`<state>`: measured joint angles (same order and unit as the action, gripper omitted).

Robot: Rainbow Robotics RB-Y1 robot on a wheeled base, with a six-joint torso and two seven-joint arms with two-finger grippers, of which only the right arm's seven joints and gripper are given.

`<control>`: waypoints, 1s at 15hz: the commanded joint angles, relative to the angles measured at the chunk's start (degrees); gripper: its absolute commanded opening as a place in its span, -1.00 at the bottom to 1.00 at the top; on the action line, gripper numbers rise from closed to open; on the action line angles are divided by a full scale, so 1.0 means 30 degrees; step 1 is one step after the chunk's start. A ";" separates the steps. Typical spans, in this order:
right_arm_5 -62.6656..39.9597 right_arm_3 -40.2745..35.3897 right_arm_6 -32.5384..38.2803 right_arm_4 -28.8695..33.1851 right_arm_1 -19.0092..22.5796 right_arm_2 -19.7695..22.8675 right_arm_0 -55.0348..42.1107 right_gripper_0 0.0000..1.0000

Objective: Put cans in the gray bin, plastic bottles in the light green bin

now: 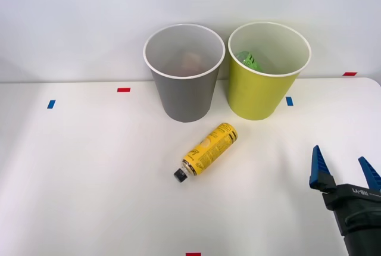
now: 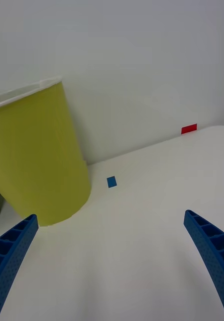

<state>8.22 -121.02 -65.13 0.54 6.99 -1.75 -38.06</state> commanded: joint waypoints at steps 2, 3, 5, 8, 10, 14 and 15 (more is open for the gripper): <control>0.2358 0.1902 0.0029 0.2895 -0.1099 0.0262 0.0263 1.00; 0.2944 0.2195 0.0029 0.3598 -0.1128 0.0262 0.0175 1.00; 0.3911 0.2576 -0.0147 0.5122 -0.1069 0.0174 -0.0381 1.00; 0.5053 0.2576 -0.0762 0.6528 -0.0542 -0.0470 -0.1817 1.00; 0.5376 0.2576 -0.3164 0.5444 0.0015 -0.1378 -0.2637 1.00; 0.5288 0.2576 -0.6475 0.4506 0.0278 -0.2902 -0.3926 1.00; 0.5229 0.2576 -0.7002 0.4038 0.0396 -0.3429 -0.4453 1.00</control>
<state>24.14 -113.30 -84.66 13.93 7.85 -10.67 -50.05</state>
